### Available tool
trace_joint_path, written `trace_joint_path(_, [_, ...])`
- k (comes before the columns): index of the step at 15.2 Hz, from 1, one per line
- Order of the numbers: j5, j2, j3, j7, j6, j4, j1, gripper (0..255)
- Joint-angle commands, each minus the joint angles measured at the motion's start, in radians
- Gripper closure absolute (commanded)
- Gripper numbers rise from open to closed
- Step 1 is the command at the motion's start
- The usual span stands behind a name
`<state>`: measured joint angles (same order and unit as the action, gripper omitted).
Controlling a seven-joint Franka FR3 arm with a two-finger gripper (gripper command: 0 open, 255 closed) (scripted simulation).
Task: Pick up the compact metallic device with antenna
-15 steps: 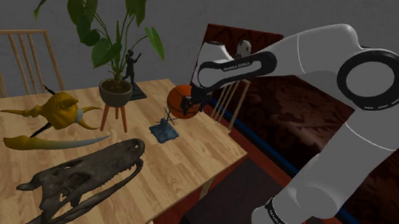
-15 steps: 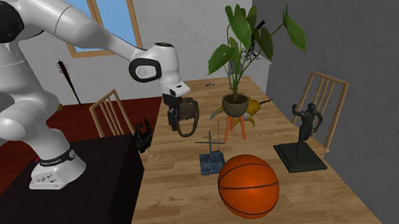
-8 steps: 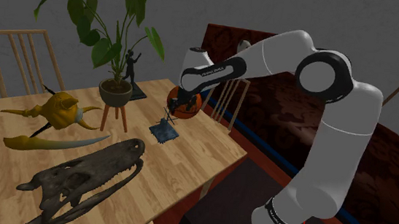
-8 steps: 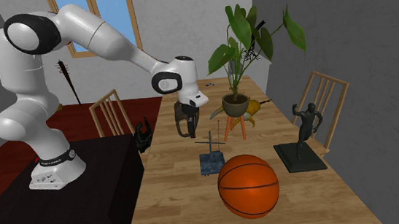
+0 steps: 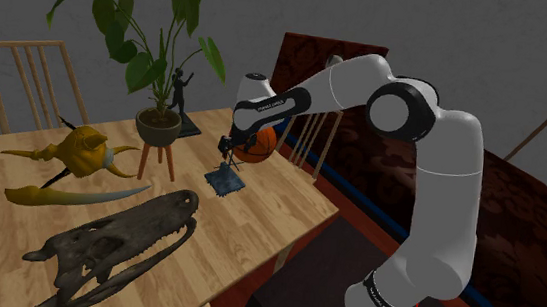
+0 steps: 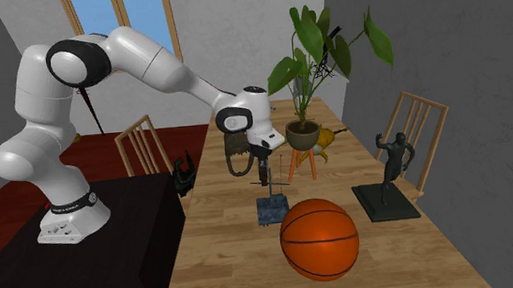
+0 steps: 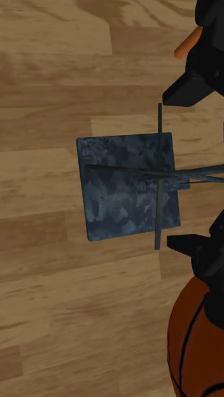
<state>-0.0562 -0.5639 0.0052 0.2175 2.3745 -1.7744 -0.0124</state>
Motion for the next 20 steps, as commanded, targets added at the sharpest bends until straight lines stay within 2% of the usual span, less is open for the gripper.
trace_joint_path(1, [-0.001, -0.02, -0.001, 0.002, 0.019, 0.002, -0.001, 0])
trace_joint_path(6, [-0.002, -0.053, -0.002, 0.004, 0.052, 0.002, -0.001, 0])
trace_joint_path(7, [-0.002, -0.054, -0.002, 0.004, 0.052, 0.003, -0.002, 255])
trace_joint_path(16, [-0.002, -0.053, -0.002, 0.004, 0.052, 0.002, -0.001, 255])
trace_joint_path(20, [-0.001, -0.016, 0.0, 0.002, 0.015, 0.001, -0.001, 255])
